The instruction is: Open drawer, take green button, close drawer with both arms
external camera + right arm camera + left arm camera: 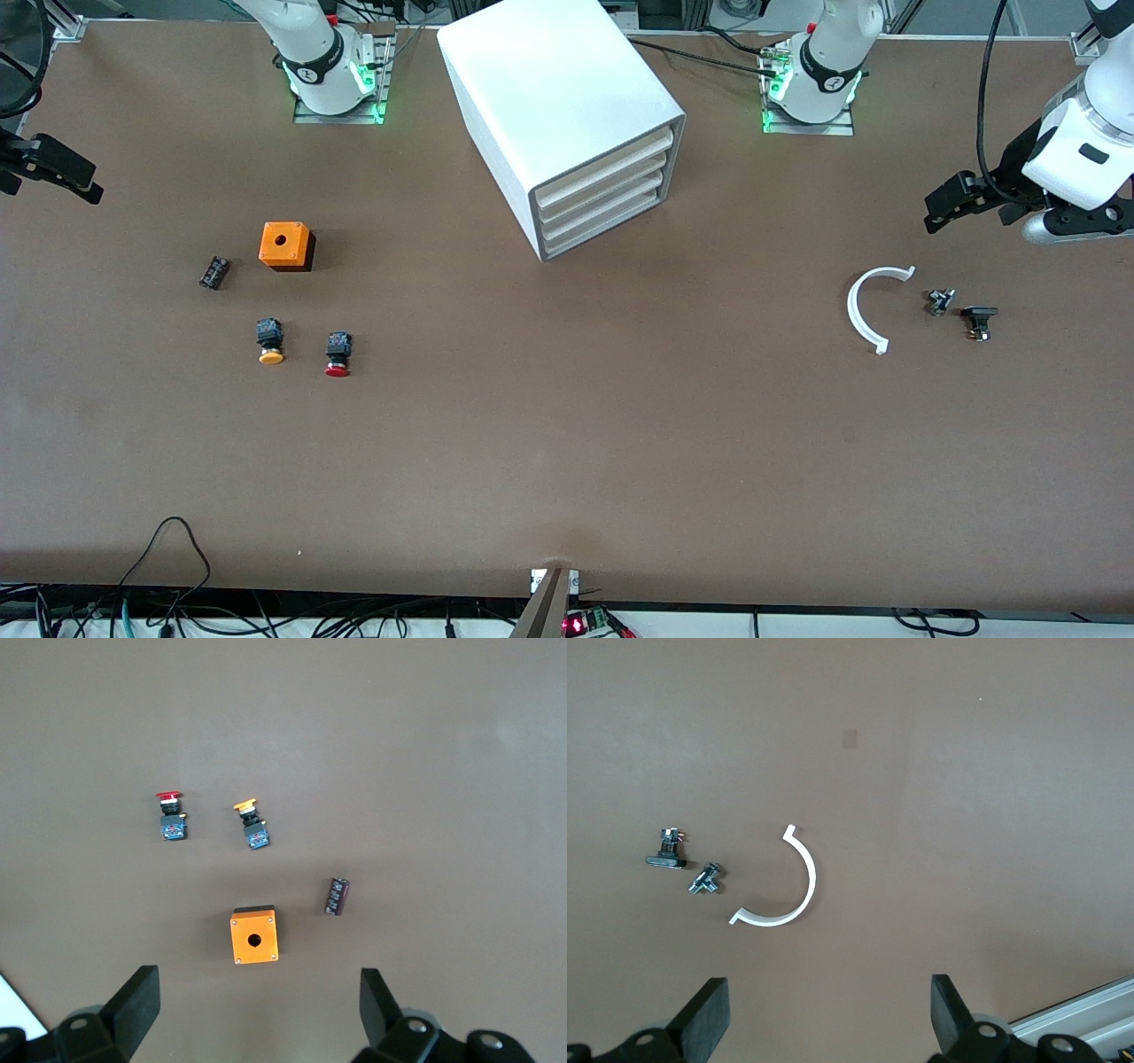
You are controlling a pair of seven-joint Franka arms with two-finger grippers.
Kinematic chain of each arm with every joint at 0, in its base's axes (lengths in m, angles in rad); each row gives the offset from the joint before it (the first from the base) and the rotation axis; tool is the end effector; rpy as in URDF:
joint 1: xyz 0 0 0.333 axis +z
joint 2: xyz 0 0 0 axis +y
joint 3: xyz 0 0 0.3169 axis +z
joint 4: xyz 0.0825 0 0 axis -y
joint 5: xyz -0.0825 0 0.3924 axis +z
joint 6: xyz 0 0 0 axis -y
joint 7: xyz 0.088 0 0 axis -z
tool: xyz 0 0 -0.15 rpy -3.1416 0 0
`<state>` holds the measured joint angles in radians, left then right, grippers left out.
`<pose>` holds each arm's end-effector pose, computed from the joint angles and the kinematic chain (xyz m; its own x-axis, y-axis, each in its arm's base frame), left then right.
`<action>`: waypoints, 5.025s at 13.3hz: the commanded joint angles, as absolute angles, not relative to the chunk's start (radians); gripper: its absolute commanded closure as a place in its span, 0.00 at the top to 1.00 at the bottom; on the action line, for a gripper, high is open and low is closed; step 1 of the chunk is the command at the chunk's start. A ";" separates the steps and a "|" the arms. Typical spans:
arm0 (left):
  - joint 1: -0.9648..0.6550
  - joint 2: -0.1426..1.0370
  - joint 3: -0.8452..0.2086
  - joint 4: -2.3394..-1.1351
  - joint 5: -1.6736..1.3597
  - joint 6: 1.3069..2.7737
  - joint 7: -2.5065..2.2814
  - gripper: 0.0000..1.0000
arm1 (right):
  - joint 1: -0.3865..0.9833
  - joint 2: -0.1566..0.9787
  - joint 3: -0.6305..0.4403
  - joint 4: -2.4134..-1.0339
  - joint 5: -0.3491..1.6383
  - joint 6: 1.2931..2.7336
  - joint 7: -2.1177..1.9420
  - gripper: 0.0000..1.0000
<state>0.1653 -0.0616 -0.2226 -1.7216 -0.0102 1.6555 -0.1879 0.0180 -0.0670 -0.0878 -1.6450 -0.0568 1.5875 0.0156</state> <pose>0.5475 -0.0356 0.5503 0.9913 0.1316 -0.0053 0.1315 -0.9913 -0.0045 0.5416 -0.0477 0.5853 0.9964 -0.0842 0.0100 -0.0846 -0.9951 0.0508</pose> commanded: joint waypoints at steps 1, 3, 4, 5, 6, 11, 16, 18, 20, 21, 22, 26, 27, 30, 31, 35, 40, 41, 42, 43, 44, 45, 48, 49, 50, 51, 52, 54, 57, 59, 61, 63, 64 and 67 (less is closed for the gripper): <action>0.161 -0.084 -0.222 -1.751 0.020 1.692 -0.172 1.00 | 0.018 -0.054 -0.089 -1.620 -0.022 1.554 -0.006 1.00; 0.161 -0.074 -0.221 -1.732 0.018 1.677 -0.175 1.00 | 0.018 -0.055 -0.087 -1.621 -0.023 1.540 -0.008 1.00; 0.163 -0.075 -0.221 -1.732 0.018 1.672 -0.176 1.00 | 0.018 -0.055 -0.087 -1.620 -0.023 1.540 -0.008 1.00; 0.161 -0.074 -0.221 -1.732 0.018 1.666 -0.178 1.00 | 0.018 -0.055 -0.086 -1.621 -0.025 1.539 -0.008 1.00; 0.163 -0.071 -0.221 -1.727 0.018 1.666 -0.178 1.00 | 0.020 -0.055 -0.086 -1.620 -0.029 1.539 -0.006 1.00; 0.160 -0.037 -0.221 -1.695 0.017 1.666 -0.187 1.00 | 0.018 -0.054 -0.086 -1.621 -0.032 1.539 -0.006 1.00; 0.160 0.003 -0.221 -1.692 -0.009 1.664 -0.176 1.00 | 0.023 -0.046 -0.083 -1.620 -0.034 1.539 -0.006 1.00; 0.152 0.050 -0.224 -1.695 -0.040 1.645 -0.175 1.00 | 0.023 -0.040 -0.083 -1.623 -0.034 1.537 -0.008 1.00; 0.155 0.101 -0.238 -1.726 -0.147 1.635 -0.175 1.00 | 0.023 -0.040 -0.075 -1.621 -0.034 1.537 -0.008 1.00; 0.161 0.135 -0.239 -1.741 -0.194 1.614 -0.173 1.00 | 0.023 -0.040 -0.074 -1.621 -0.034 1.539 -0.008 1.00; 0.167 0.187 -0.239 -1.752 -0.262 1.589 -0.151 1.00 | 0.023 -0.040 -0.072 -1.620 -0.034 1.537 -0.008 1.00; 0.169 0.360 -0.238 -1.929 -0.620 1.635 0.059 1.00 | 0.023 -0.038 -0.069 -1.620 -0.034 1.537 -0.012 1.00; 0.166 0.403 -0.239 -1.997 -0.708 1.667 0.172 1.00 | 0.021 -0.038 -0.069 -1.621 -0.034 1.537 -0.026 1.00; 0.109 0.486 -0.241 -2.162 -0.880 1.778 0.533 1.00 | 0.023 -0.028 -0.069 -1.620 -0.034 1.537 -0.032 1.00; 0.082 0.503 -0.241 -2.193 -0.917 1.787 0.599 1.00 | 0.023 -0.026 -0.069 -1.620 -0.034 1.539 -0.034 1.00; 0.023 0.492 -0.264 -2.236 -0.959 1.795 0.701 1.00 | 0.020 0.014 -0.071 -1.612 -0.029 1.555 -0.032 1.00; -0.012 0.482 -0.354 -2.261 -1.021 1.928 0.701 0.88 | 0.021 0.035 -0.072 -1.605 -0.032 1.555 -0.023 1.00; -0.027 0.483 -0.363 -2.269 -1.052 1.954 0.698 0.88 | 0.023 0.035 -0.069 -1.606 -0.032 1.554 -0.023 1.00; -0.047 0.483 -0.370 -2.273 -1.087 1.966 0.696 0.88 | 0.023 0.037 -0.069 -1.606 -0.029 1.546 -0.031 1.00; -0.064 0.483 -0.373 -2.276 -1.107 1.983 0.692 0.88 | 0.023 0.041 -0.069 -1.606 -0.025 1.554 -0.032 1.00; -0.078 0.483 -0.376 -2.281 -1.121 1.994 0.690 0.88 | 0.021 0.043 -0.071 -1.606 -0.023 1.554 -0.034 1.00; -0.086 0.485 -0.377 -2.289 -1.133 2.002 0.690 0.88 | 0.021 0.046 -0.069 -1.606 -0.021 1.554 -0.047 1.00; -0.089 0.485 -0.377 -2.304 -1.143 2.006 0.701 0.40 | 0.020 0.048 -0.071 -1.606 -0.020 1.554 -0.107 1.00; -0.089 0.485 -0.377 -2.304 -1.138 2.006 0.701 0.01 | 0.020 0.048 -0.071 -1.605 -0.021 1.554 -0.109 1.00; -0.089 0.485 -0.376 -2.304 -1.134 2.008 0.701 0.00 | 0.020 0.048 -0.071 -1.605 -0.023 1.554 -0.110 1.00; -0.087 0.483 -0.374 -2.303 -1.132 2.008 0.698 0.00 | 0.020 0.049 -0.071 -1.605 -0.021 1.555 -0.120 1.00; -0.080 0.482 -0.371 -2.303 -1.131 2.022 0.698 0.00 | 0.021 0.063 -0.071 -1.605 -0.017 1.557 -0.147 1.00; -0.065 0.469 -0.367 -2.303 -1.131 2.072 0.692 0.00 | 0.035 0.071 -0.068 -1.605 0.000 1.559 -0.169 1.00; -0.019 0.421 -0.327 -2.289 -1.102 2.137 0.692 0.00 | 0.057 0.078 -0.067 -1.605 0.009 1.574 -0.173 1.00; 0.020 0.411 -0.284 -2.240 -1.014 2.166 0.698 0.00 | 0.057 0.104 -0.071 -1.580 0.008 1.565 -0.207 1.00; 0.043 0.411 -0.261 -2.204 -0.970 2.166 0.695 0.00 | 0.052 0.149 -0.075 -1.530 0.020 1.566 -0.297 1.00; 0.054 0.402 -0.262 -2.209 -0.969 2.158 0.699 0.96 | 0.066 0.184 -0.055 -1.491 0.028 1.575 -0.344 1.00; 0.054 0.391 -0.262 -2.209 -0.969 2.161 0.698 1.00 | 0.071 0.214 -0.028 -1.470 0.031 1.575 -0.333 1.00; 0.057 0.322 -0.261 -2.206 -0.969 2.181 0.686 1.00 | 0.072 0.322 0.055 -1.389 0.083 1.594 -0.345 1.00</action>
<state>0.0530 0.4017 -0.2636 -2.1967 -0.9964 2.1701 0.7172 0.0707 0.2318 0.0124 -1.4895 0.0442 1.6014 -0.3233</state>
